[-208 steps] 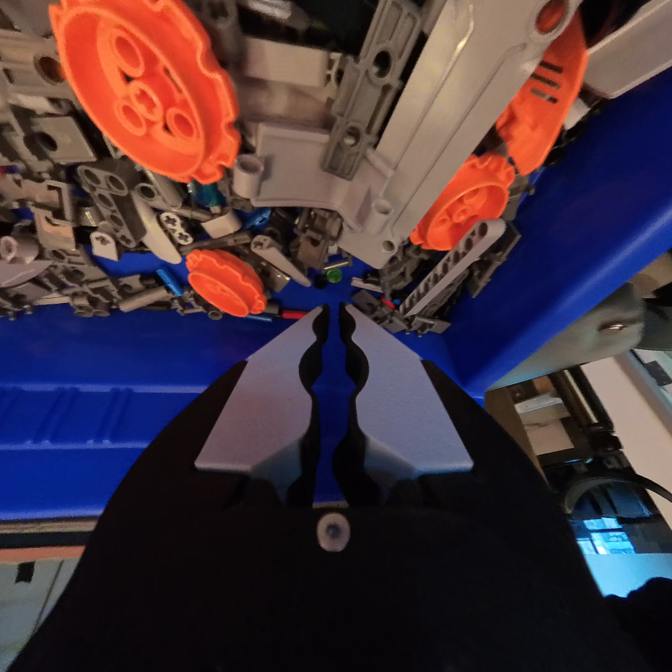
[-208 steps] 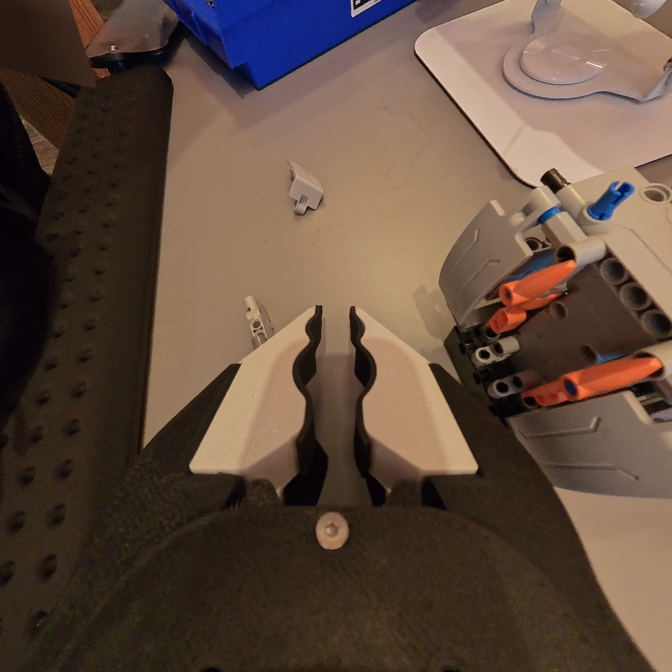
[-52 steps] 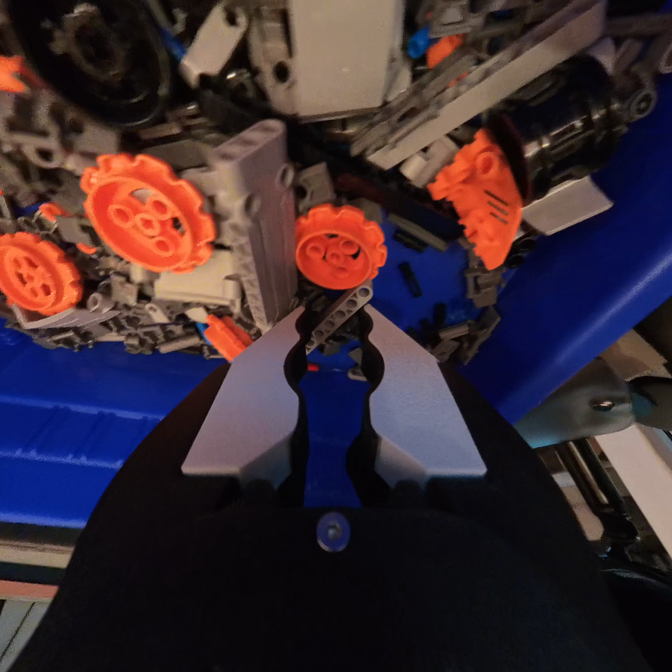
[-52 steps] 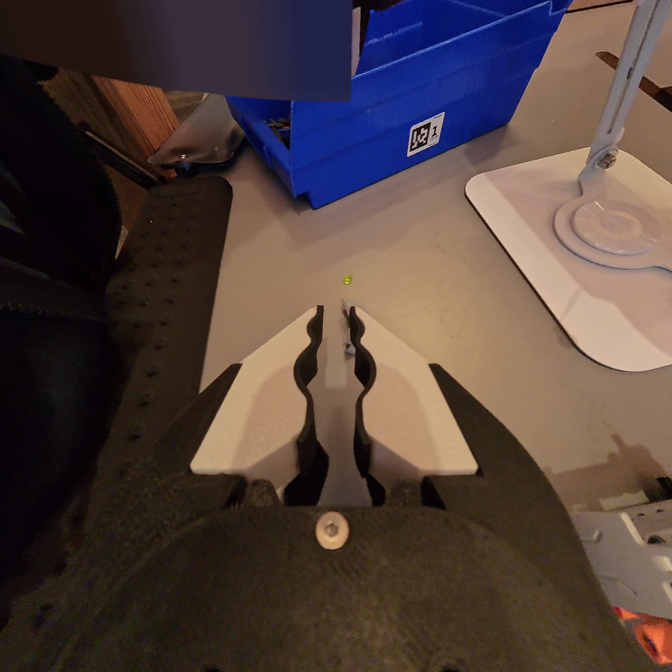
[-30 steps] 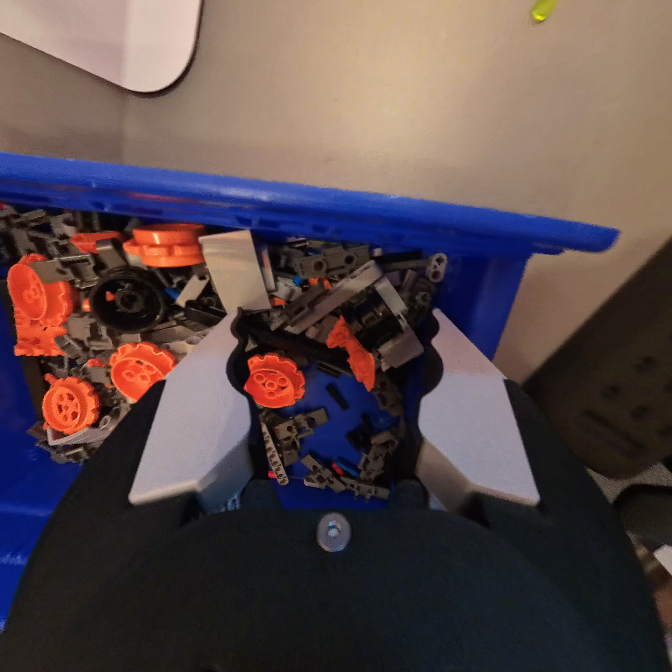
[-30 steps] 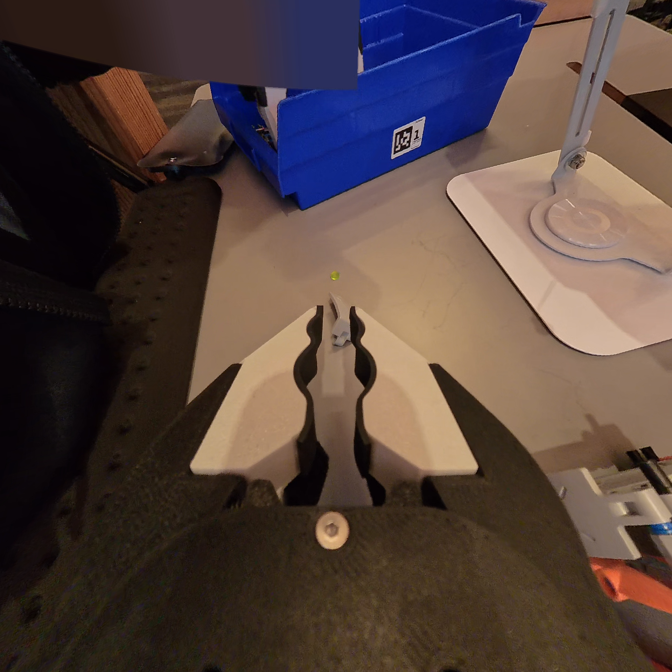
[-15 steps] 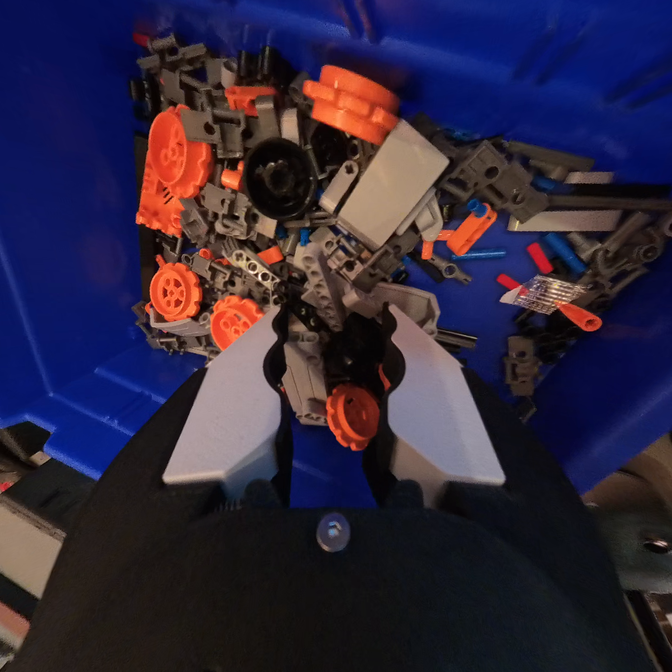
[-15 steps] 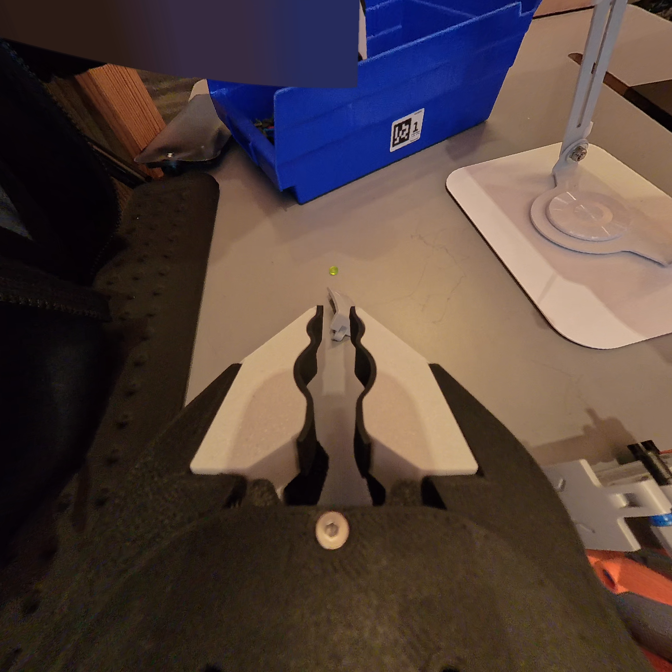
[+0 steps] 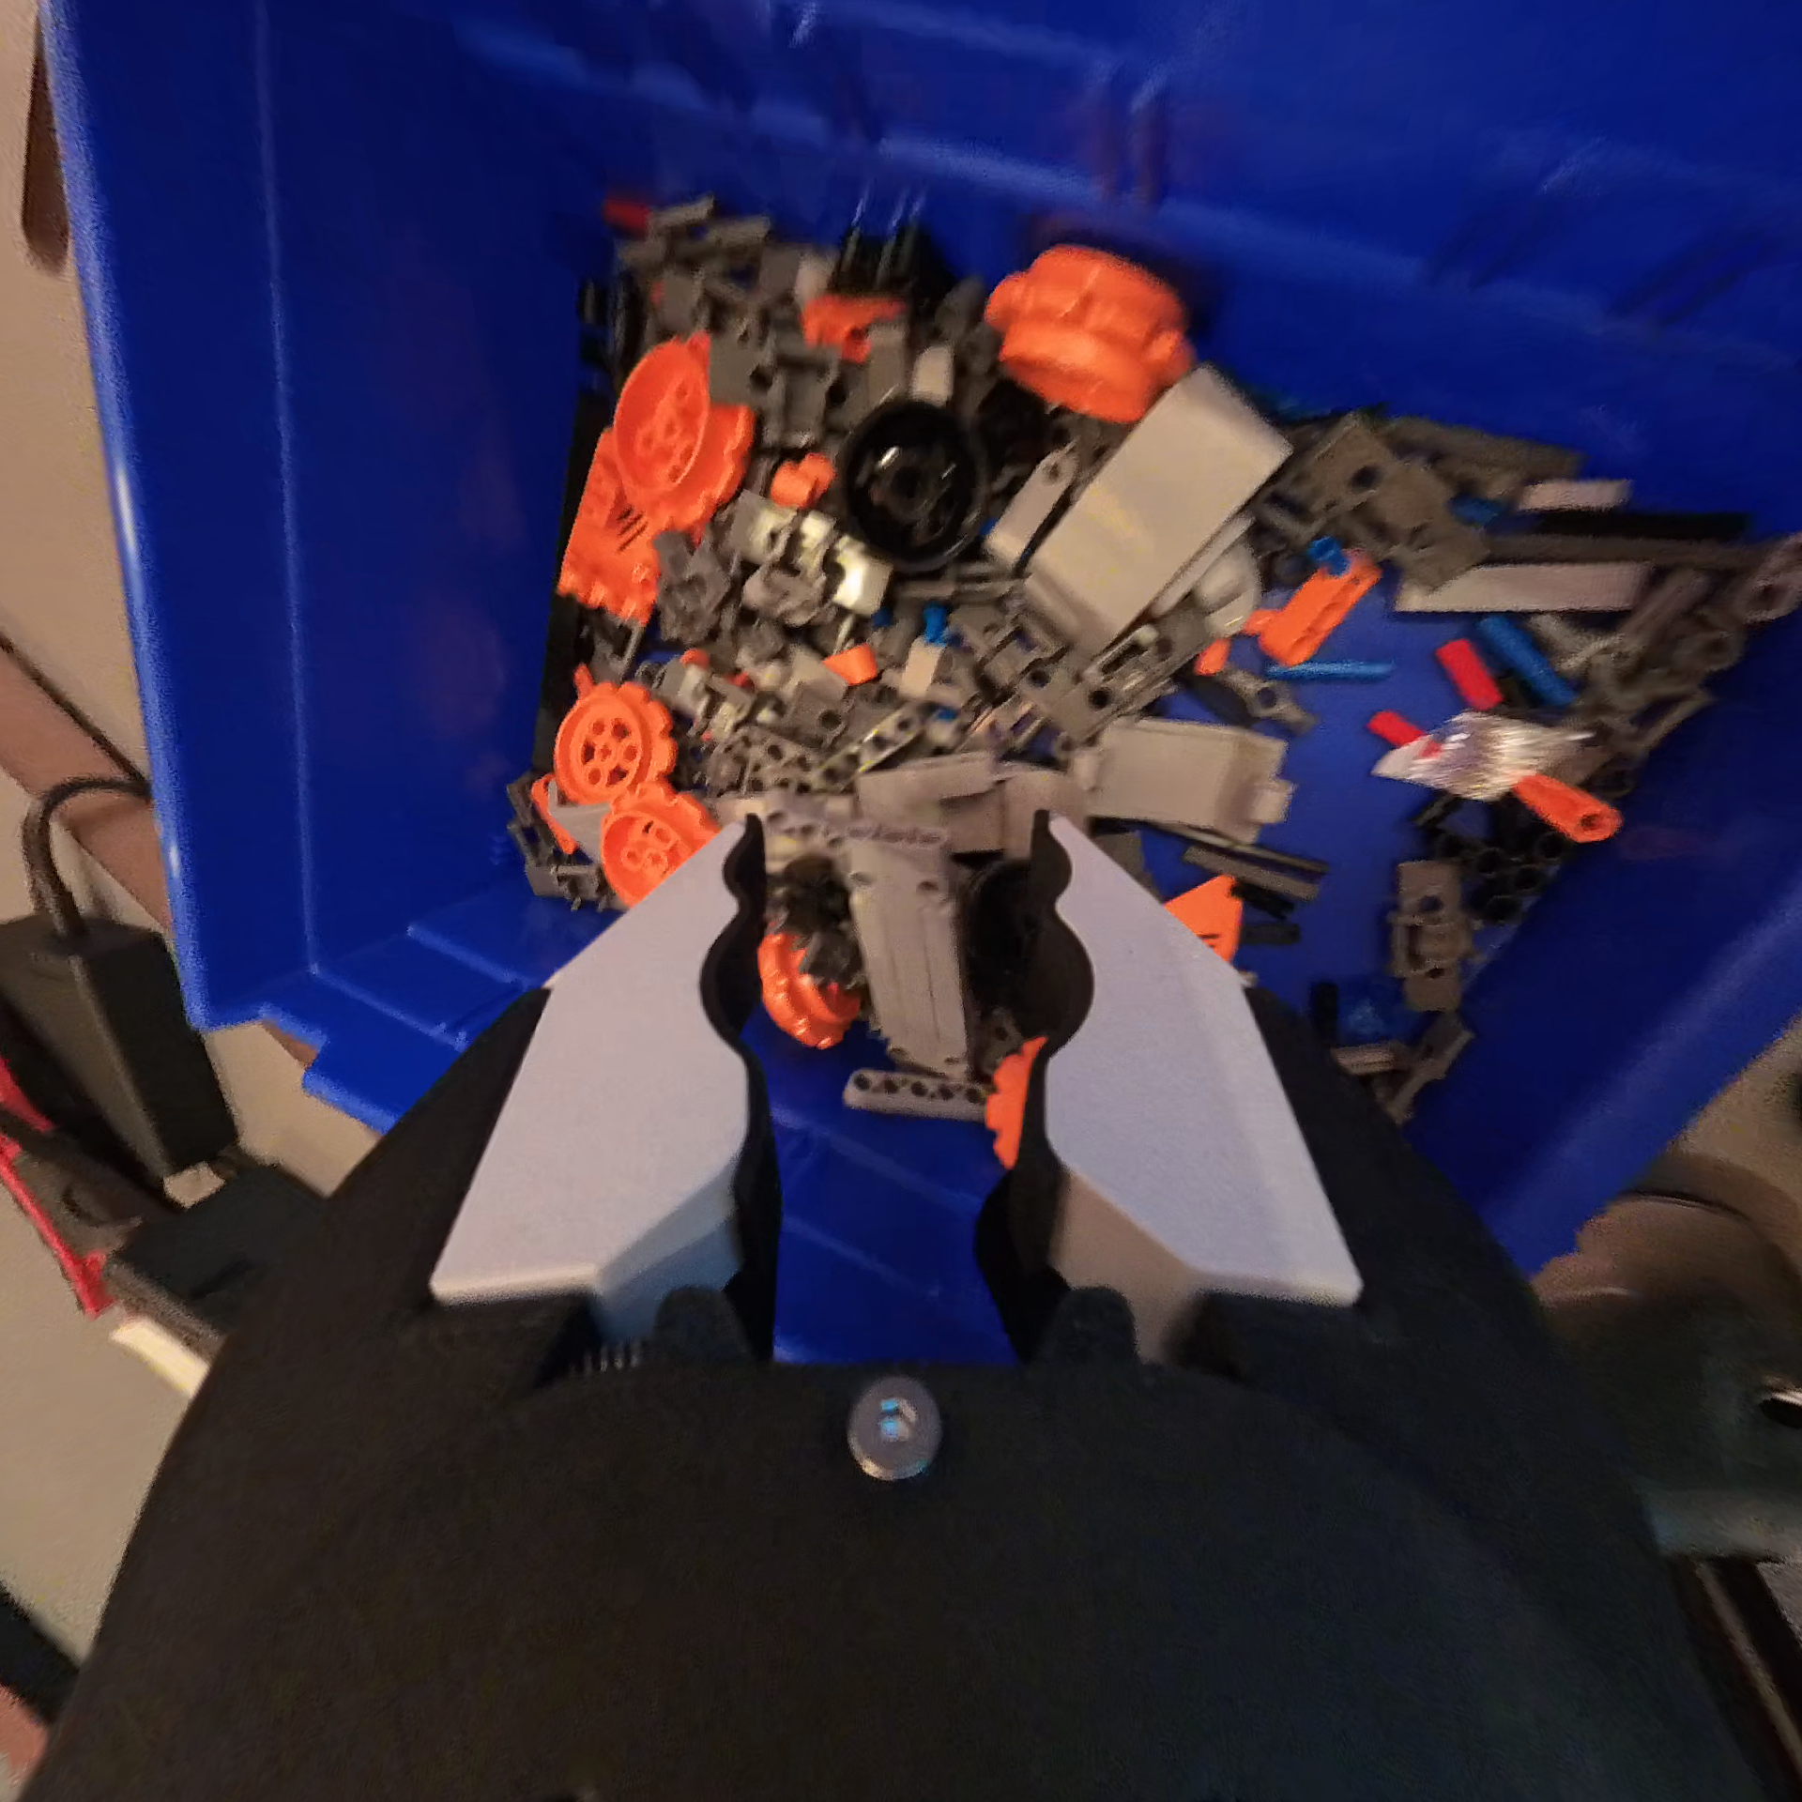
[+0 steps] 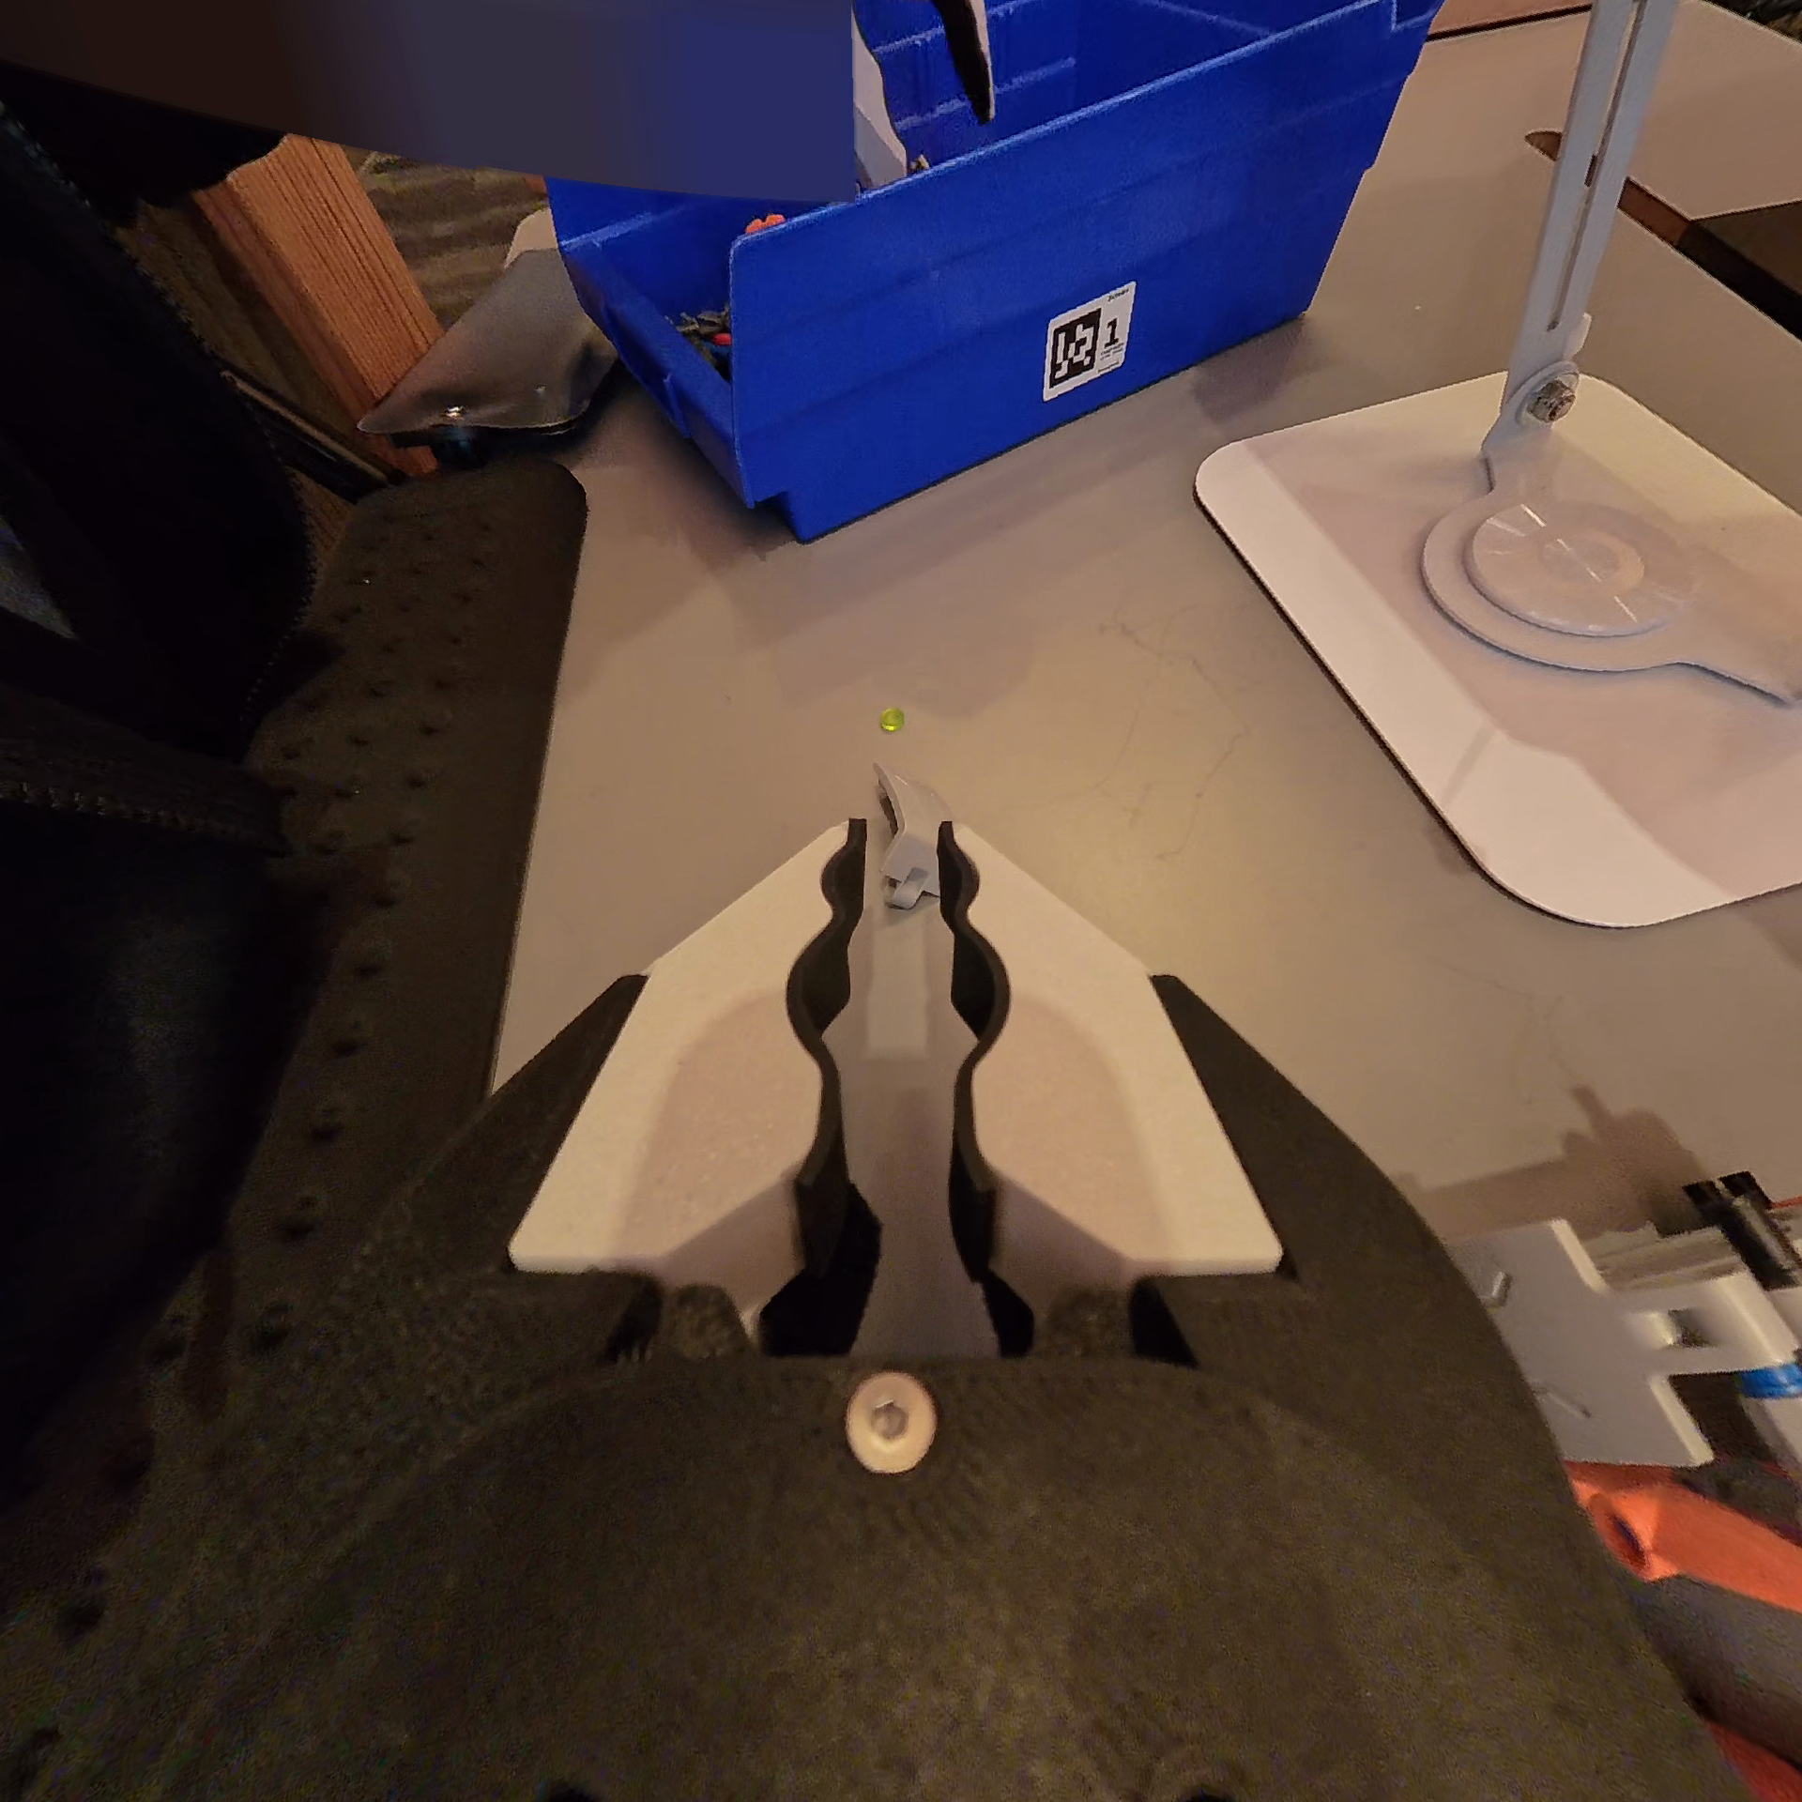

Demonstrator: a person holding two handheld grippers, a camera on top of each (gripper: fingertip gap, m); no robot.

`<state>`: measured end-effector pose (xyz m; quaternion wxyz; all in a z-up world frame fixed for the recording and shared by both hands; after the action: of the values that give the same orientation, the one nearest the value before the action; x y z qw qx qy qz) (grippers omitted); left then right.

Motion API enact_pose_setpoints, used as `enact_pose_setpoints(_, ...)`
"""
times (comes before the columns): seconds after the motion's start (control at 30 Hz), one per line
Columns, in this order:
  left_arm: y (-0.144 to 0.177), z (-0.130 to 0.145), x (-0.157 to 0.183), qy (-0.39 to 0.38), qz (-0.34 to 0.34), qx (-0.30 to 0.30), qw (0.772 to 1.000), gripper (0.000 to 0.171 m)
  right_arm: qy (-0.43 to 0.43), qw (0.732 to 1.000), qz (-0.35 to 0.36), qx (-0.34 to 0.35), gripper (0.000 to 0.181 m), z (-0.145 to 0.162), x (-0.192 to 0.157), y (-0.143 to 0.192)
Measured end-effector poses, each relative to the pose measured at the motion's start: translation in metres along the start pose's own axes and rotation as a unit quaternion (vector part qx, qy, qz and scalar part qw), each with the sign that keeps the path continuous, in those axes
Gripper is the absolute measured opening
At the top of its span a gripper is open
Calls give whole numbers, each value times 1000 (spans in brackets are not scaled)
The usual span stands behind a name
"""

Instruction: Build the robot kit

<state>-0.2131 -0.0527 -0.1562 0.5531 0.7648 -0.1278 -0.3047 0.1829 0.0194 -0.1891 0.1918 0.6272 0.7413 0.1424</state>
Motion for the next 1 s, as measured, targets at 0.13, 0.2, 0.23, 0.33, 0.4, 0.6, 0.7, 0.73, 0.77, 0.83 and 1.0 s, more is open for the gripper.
enact_pose_setpoints(0.13, 4, -20, 27, -47, 57, 44, 996, 54, 0, 1000, 0, 1, 12, 0, 0, 1)
enact_pose_setpoints(0.2, -2, -27, 39, -63, 75, 44, 994, 55, 0, 1000, 0, 3, 12, 0, 0, 1)
enact_pose_setpoints(0.23, -7, -30, 43, -67, 82, 39, 994, 56, 0, 1000, 0, 3, 12, 0, 0, 2)
enact_pose_setpoints(0.33, -22, -37, 50, -69, 93, 30, 993, 59, 0, 1000, -1, 4, 12, 0, 1, 2)
enact_pose_setpoints(0.4, -30, -39, 50, -62, 89, 29, 994, 65, 0, 1000, 0, 6, 12, 0, 1, 4)
enact_pose_setpoints(0.6, -43, -35, 48, -33, 95, 12, 995, 56, -3, 1000, -4, 9, 12, 1, 1, 6)
enact_pose_setpoints(0.7, -43, -34, 46, -29, 86, 6, 996, 47, 1, 1000, -4, 7, 12, 0, 0, 5)
enact_pose_setpoints(0.73, -44, -34, 46, -27, 86, 2, 996, 46, 2, 1000, -4, 7, 12, 0, 0, 5)
enact_pose_setpoints(0.77, -44, -34, 45, -26, 82, -1, 996, 43, 2, 1000, -4, 7, 12, 0, 0, 5)
enact_pose_setpoints(0.83, -42, -33, 44, -29, 79, 4, 996, 18, 1, 1000, -4, 7, 12, 0, 0, 6)
enact_pose_setpoints(1.0, -37, -32, 39, -18, 79, 12, 997, 14, -1, 1000, -6, 6, 13, 1, 1, 6)
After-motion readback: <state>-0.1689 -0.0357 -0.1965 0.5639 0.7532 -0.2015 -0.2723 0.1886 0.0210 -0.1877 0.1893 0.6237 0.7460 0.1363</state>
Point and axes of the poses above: each gripper's, where its closed fingertips meet, y back along the fingers, z out of its underside, x = y × z across the jaws, the point moved 9 cm from there along y, back along the fingers
